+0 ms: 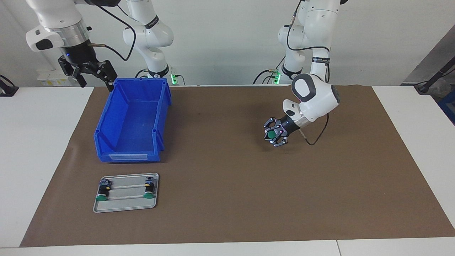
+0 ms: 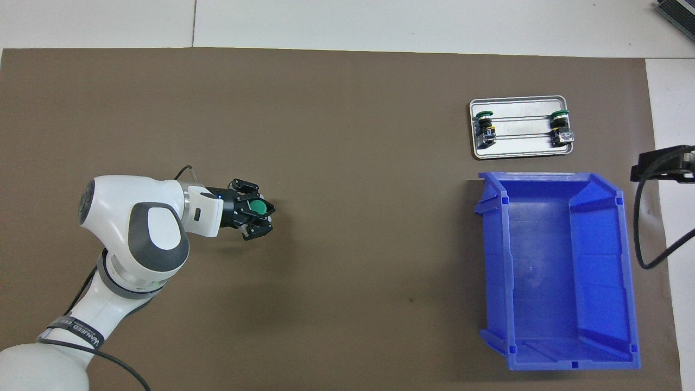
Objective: Place and press button with both arms
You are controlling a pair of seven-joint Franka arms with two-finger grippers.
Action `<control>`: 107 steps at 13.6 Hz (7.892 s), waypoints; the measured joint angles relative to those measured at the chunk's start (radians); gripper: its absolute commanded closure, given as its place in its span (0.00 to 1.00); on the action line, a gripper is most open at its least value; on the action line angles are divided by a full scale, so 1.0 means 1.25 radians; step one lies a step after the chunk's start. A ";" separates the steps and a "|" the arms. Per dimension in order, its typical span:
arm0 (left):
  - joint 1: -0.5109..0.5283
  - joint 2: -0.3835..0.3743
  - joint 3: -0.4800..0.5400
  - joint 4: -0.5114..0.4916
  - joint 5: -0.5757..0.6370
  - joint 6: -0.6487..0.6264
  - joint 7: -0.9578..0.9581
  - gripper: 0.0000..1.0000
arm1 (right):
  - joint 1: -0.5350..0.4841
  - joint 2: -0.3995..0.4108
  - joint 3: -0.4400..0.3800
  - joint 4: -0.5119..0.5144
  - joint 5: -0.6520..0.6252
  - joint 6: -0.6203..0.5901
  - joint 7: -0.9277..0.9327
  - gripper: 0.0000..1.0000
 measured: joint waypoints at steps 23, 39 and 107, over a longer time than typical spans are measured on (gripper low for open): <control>0.009 0.000 -0.001 -0.099 -0.274 -0.069 0.332 0.94 | 0.000 -0.001 0.000 -0.004 -0.001 -0.019 -0.059 0.00; 0.009 0.000 -0.001 -0.099 -0.275 -0.062 0.333 0.13 | 0.000 0.028 0.000 0.020 -0.002 -0.039 -0.062 0.00; -0.121 -0.101 -0.016 0.001 0.665 -0.048 -1.191 0.88 | 0.011 0.018 0.002 -0.014 -0.022 -0.035 -0.075 0.00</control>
